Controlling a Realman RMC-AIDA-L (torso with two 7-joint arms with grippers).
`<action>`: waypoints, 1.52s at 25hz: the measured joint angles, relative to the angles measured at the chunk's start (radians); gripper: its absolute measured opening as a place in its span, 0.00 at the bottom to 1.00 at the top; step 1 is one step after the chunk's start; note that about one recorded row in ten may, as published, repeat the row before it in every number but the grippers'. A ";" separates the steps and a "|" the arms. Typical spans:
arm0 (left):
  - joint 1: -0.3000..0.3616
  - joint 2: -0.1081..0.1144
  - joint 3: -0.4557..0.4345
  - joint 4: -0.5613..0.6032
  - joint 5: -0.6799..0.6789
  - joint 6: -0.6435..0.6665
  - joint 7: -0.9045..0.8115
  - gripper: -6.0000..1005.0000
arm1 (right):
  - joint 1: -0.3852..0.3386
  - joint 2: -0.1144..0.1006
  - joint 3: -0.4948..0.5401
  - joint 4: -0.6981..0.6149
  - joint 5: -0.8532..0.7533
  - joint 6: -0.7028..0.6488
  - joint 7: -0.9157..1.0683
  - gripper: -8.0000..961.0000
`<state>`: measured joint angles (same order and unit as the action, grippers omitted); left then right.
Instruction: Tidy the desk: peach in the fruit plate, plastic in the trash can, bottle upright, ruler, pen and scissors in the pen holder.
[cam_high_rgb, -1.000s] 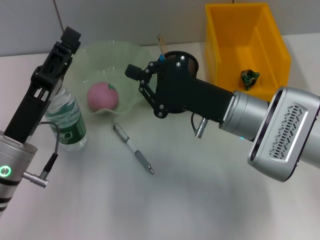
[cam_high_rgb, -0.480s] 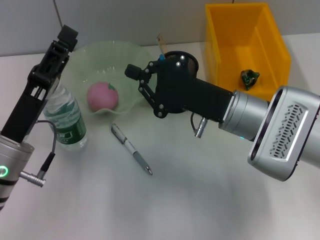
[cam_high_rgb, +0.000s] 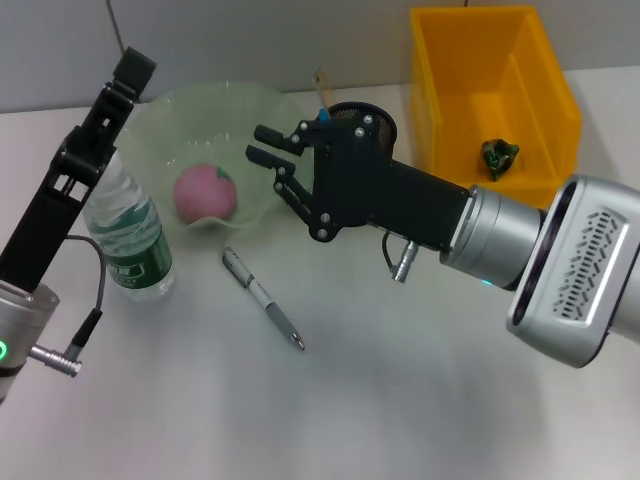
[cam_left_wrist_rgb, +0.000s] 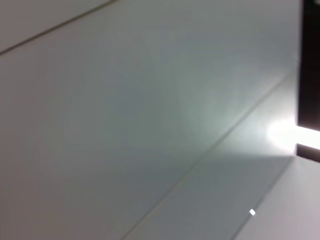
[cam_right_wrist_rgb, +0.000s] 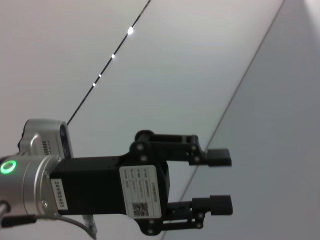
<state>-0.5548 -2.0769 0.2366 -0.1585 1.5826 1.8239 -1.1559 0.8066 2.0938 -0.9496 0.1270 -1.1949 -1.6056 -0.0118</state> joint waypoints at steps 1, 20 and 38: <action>0.000 0.001 0.000 0.013 0.009 0.012 0.010 0.57 | -0.001 0.000 0.000 0.000 0.000 -0.003 0.015 0.08; 0.117 0.012 0.093 0.371 0.107 0.052 0.181 0.81 | -0.027 -0.009 -0.153 -0.470 -0.267 0.203 1.287 0.54; 0.196 0.015 0.261 0.495 0.106 -0.037 0.233 0.81 | 0.129 -0.014 -0.288 -1.078 -1.053 0.108 2.431 0.53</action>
<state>-0.3584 -2.0615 0.4980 0.3363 1.6889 1.7874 -0.9232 0.9355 2.0800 -1.2371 -0.9510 -2.2475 -1.4975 2.4192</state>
